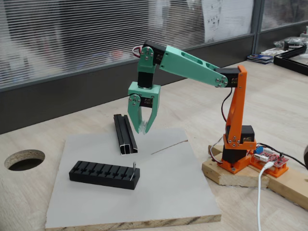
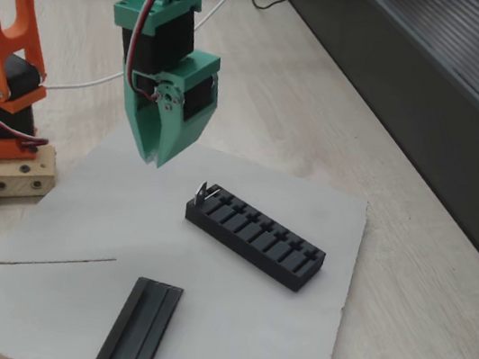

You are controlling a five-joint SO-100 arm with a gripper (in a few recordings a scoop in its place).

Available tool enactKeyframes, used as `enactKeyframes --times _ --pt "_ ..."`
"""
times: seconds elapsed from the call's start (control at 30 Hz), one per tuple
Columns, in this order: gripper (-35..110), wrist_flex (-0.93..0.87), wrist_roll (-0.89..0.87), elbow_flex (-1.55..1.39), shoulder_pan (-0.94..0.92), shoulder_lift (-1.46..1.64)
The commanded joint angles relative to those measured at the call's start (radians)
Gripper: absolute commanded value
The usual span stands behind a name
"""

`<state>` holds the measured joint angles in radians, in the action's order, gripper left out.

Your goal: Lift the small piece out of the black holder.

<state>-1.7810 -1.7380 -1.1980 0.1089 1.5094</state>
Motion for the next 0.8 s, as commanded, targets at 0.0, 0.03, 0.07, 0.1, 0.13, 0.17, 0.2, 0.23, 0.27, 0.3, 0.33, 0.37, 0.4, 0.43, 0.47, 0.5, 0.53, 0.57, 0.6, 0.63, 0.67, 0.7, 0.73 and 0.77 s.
enactKeyframes --times 0.0,0.03,0.07,0.1,0.13,0.17,0.2,0.23,0.27,0.3,0.33,0.37,0.4,0.43,0.47,0.5,0.53,0.57,0.6,0.63,0.67,0.7,0.73,0.77 --pt "11 -0.003 -0.02 0.005 0.02 0.025" --pt "12 -0.003 -0.02 0.002 0.021 0.025" --pt "12 0.006 -0.021 -0.012 0.021 0.021" --pt "12 0.008 -0.021 -0.031 0.021 0.012" --pt "12 0.009 -0.021 -0.051 0.023 -0.002" --pt "12 0.009 -0.021 -0.063 0.023 -0.008" --pt "12 0.009 -0.021 -0.071 0.025 -0.009" --pt "12 0.009 -0.023 -0.071 0.025 -0.011" --pt "12 0.011 -0.025 -0.071 0.025 -0.011" --pt "12 0.015 -0.029 -0.066 0.025 -0.011" --pt "12 0.026 -0.043 -0.069 0.032 -0.011" --pt "12 0.038 -0.063 -0.071 0.043 -0.011" --pt "12 0.054 -0.087 -0.071 0.052 -0.011" --pt "12 0.069 -0.11 -0.071 0.055 -0.011" --pt "12 0.086 -0.129 -0.072 0.055 -0.012" --pt "12 0.098 -0.141 -0.072 0.055 -0.012" --pt "12 0.107 -0.146 -0.072 0.055 -0.012" --pt "12 0.114 -0.149 -0.072 0.055 -0.012" --pt "12 0.115 -0.149 -0.072 0.055 -0.012" --pt "12 0.115 -0.149 -0.072 0.055 -0.012" --pt "12 0.115 -0.149 -0.072 0.055 -0.012" --pt "12 0.117 -0.149 -0.072 0.055 -0.012" --pt "12 0.117 -0.149 -0.072 0.055 -0.012" --pt "14 0.117 -0.149 -0.072 0.055 -0.014"
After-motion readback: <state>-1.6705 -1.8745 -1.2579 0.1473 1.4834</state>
